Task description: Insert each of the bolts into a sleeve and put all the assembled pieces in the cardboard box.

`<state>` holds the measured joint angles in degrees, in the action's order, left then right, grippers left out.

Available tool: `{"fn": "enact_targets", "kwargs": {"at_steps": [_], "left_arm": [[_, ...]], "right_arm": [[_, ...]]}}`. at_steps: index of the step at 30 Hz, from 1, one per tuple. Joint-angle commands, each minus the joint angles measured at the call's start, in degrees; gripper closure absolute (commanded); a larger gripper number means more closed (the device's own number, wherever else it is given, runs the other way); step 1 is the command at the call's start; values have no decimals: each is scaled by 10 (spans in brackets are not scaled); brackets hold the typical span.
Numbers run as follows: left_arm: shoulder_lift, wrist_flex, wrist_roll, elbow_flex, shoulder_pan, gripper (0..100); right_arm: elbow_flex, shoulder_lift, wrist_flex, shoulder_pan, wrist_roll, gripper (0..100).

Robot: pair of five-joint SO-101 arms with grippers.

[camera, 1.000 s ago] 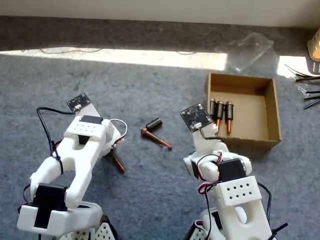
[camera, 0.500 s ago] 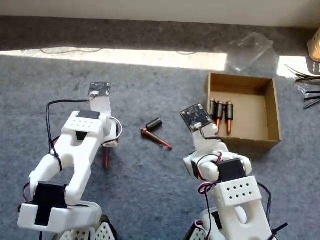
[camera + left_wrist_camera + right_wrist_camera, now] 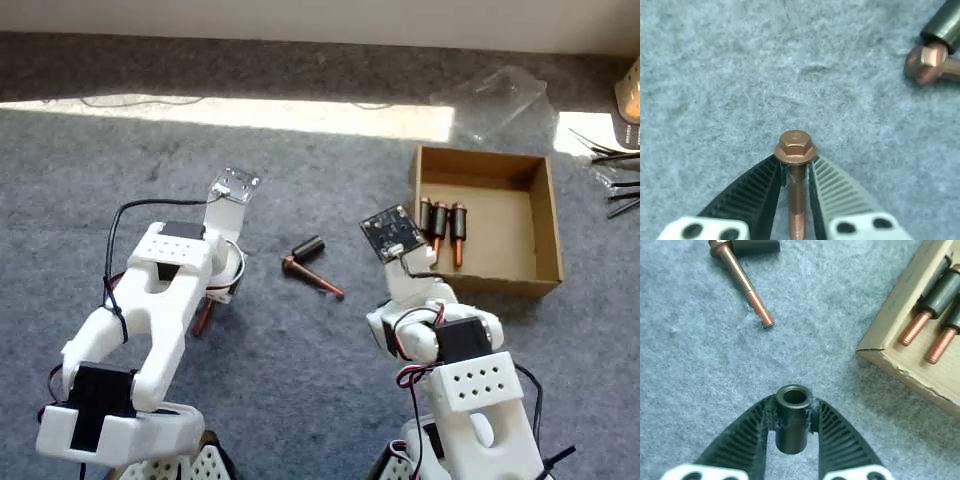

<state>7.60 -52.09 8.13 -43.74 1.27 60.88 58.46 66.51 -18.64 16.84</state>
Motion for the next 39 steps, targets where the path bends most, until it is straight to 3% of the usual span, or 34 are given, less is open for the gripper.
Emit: {"fn": "enact_targets", "kwargs": {"at_steps": [1,4,8,14,20,26,33,39], "left_arm": [[4,6,4,30,10,937],[4,6,2,32,9,938],[9,35,4,33,13,986],[9,55,4,32,12,995],[4,55,4,30,14,987],[3,55,4,28,13,883],[2,136,4,-20,14,909],[2,137,3,-19,14,909]], "right_arm": [[-5,10,-15,3,-6,995],[-5,10,-22,2,-11,995],[14,10,-66,2,-76,995],[48,10,-132,2,-92,995],[48,10,-133,2,-91,995],[48,10,-132,2,-89,995],[48,10,-132,2,-88,995],[48,10,-131,2,-88,995]]}}
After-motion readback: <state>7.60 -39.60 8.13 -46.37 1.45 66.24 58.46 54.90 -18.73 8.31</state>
